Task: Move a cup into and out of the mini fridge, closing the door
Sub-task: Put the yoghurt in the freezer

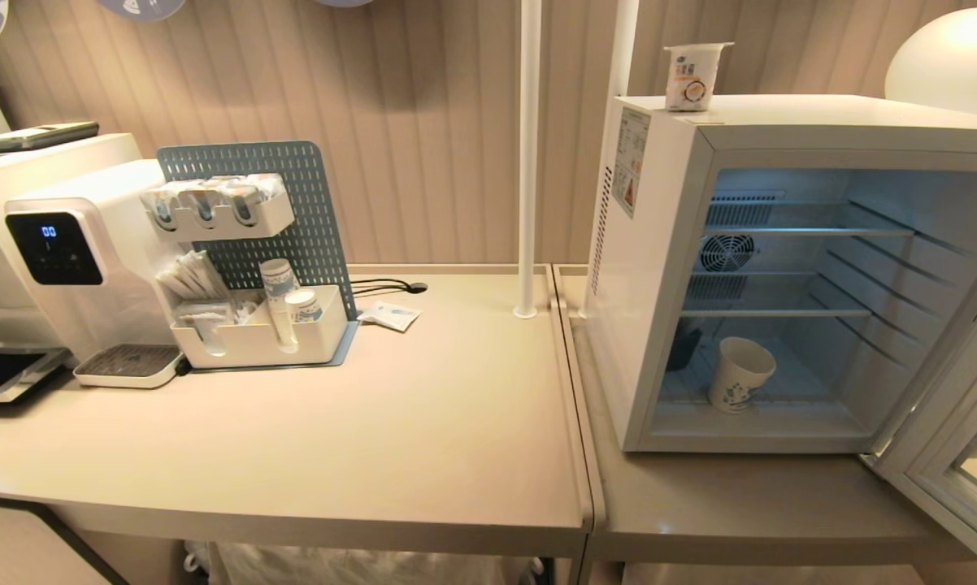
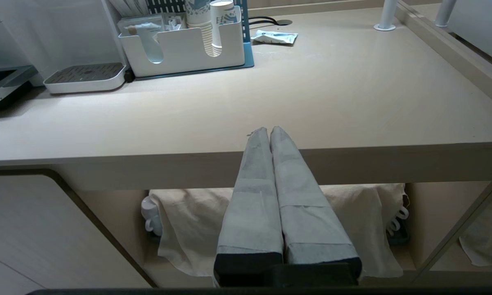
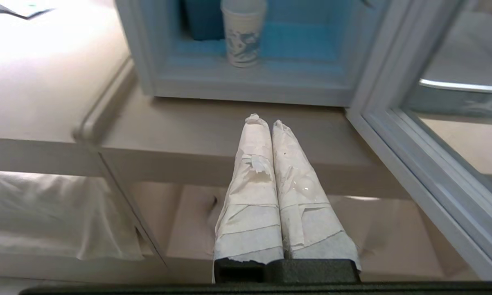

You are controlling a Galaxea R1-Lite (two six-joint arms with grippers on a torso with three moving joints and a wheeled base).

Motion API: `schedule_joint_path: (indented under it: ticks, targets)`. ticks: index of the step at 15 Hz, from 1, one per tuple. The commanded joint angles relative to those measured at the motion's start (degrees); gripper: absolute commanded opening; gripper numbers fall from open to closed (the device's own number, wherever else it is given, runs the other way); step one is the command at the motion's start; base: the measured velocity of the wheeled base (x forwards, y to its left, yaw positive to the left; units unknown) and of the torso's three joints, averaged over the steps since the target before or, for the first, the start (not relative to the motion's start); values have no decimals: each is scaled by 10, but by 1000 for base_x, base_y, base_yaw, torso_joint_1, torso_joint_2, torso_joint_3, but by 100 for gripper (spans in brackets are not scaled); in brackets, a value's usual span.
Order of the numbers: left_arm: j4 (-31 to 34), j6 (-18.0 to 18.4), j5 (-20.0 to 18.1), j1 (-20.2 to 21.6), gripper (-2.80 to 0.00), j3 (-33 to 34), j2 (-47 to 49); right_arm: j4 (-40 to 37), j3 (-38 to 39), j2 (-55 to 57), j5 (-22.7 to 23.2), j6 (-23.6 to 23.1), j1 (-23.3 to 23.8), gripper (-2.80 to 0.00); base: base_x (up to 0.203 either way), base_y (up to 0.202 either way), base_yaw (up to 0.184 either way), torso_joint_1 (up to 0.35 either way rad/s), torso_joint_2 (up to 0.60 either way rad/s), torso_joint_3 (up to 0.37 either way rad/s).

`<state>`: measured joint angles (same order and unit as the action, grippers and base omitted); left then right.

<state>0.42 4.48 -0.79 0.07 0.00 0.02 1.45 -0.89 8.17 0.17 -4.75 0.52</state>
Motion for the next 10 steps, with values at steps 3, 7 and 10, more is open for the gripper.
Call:
schedule_joint_path:
  ticks: [3,7,10]
  targets:
    - [0,0,1,0,-280,0,0,-13,7,-83,4,19,-6,-280,0,0,0,0,0,0]
    - [0,0,0,0,-280,0,0,-12,8,-83,5,16,-6,-280,0,0,0,0,0,0]
    - [0,0,0,0,-280,0,0,-13,8,-83,7,10,-6,-280,0,0,0,0,0,0]
